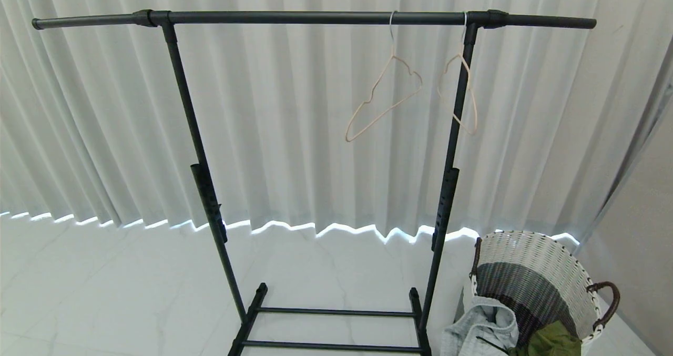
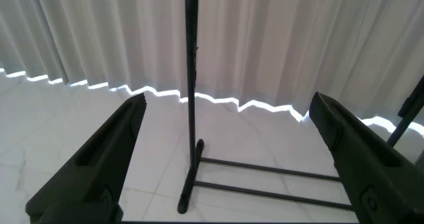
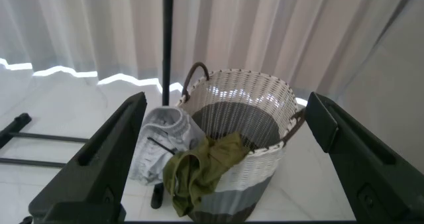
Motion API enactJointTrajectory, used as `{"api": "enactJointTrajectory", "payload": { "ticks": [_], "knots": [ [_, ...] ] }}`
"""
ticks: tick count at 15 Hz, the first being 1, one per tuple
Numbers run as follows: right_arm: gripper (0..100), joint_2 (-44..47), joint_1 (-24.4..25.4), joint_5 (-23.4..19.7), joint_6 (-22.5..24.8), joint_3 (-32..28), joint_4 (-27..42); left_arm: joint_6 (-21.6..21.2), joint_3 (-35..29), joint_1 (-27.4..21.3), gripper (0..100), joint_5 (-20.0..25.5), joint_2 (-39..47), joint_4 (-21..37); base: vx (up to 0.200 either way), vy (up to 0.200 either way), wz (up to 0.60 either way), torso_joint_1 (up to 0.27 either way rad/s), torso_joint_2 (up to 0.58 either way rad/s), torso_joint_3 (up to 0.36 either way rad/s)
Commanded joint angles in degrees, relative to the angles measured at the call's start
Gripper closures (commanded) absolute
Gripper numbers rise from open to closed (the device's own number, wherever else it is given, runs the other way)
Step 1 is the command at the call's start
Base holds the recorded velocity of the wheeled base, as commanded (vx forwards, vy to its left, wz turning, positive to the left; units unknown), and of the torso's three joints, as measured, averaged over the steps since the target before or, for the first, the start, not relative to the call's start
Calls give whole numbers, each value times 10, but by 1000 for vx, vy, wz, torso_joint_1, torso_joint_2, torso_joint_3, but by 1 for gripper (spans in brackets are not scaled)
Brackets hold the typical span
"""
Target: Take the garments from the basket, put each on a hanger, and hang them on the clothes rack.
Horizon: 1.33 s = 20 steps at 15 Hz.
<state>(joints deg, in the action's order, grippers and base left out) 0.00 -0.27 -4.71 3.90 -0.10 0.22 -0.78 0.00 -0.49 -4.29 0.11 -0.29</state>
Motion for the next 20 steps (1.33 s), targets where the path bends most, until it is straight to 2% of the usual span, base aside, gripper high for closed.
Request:
{"api": "enactJointTrajectory", "payload": {
  "ticks": [1,13,20],
  "knots": [
    [0,0,0,0,1,0,0,1,0,0,0,0,1,-1,0,0,0,0,0,0],
    [0,0,0,0,4,0,0,3,0,0,0,0,0,-1,0,0,0,0,0,0],
    [0,0,0,0,5,0,0,1,0,0,0,0,0,-1,0,0,0,-24,135,103]
  ]
}}
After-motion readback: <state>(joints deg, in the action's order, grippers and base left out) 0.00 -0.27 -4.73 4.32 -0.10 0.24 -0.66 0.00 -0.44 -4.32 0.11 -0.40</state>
